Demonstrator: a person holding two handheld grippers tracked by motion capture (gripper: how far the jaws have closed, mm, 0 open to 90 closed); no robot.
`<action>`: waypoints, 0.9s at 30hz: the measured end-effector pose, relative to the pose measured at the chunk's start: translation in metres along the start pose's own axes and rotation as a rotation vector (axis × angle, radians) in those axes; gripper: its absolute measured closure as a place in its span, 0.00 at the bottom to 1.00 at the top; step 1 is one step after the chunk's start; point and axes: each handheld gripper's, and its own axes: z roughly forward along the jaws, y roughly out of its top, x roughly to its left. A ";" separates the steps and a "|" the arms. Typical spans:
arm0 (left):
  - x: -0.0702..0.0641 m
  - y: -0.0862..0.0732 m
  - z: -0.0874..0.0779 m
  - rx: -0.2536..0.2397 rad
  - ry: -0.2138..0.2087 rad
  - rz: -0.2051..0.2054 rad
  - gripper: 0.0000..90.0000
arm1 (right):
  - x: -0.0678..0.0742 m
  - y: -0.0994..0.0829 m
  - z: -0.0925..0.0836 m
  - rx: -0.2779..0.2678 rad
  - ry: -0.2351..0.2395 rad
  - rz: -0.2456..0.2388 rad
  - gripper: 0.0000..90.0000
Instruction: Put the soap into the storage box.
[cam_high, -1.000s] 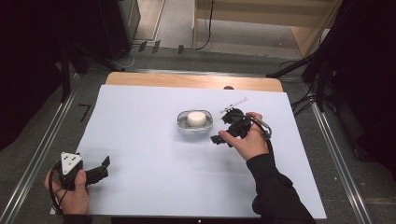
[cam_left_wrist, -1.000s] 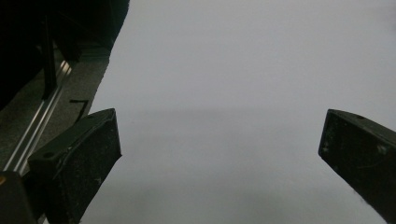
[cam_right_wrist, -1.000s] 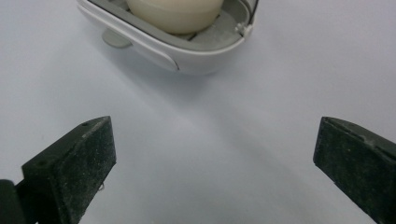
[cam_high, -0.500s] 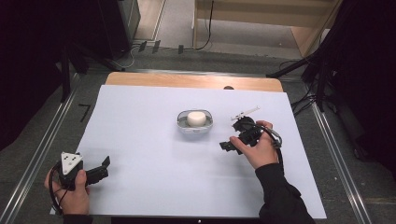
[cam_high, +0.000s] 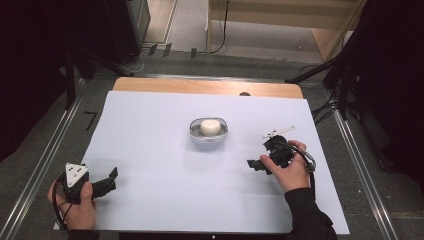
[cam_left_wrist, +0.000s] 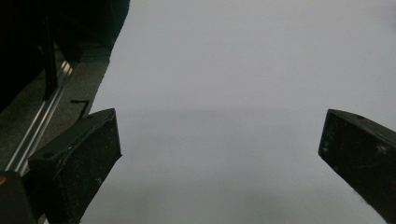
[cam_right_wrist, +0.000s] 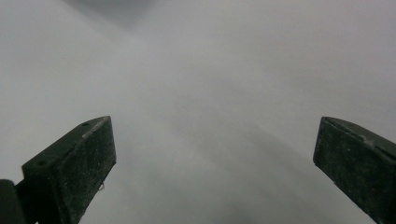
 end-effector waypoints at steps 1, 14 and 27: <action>0.000 0.000 0.000 0.002 0.000 0.001 0.00 | -0.002 -0.003 -0.001 0.001 -0.006 0.003 0.00; 0.000 0.000 0.000 0.001 0.003 0.000 0.00 | -0.021 -0.036 -0.013 -0.041 -0.023 0.046 0.00; -0.001 0.000 0.000 0.000 0.005 0.005 0.00 | -0.034 -0.070 -0.024 -0.099 -0.047 0.075 0.00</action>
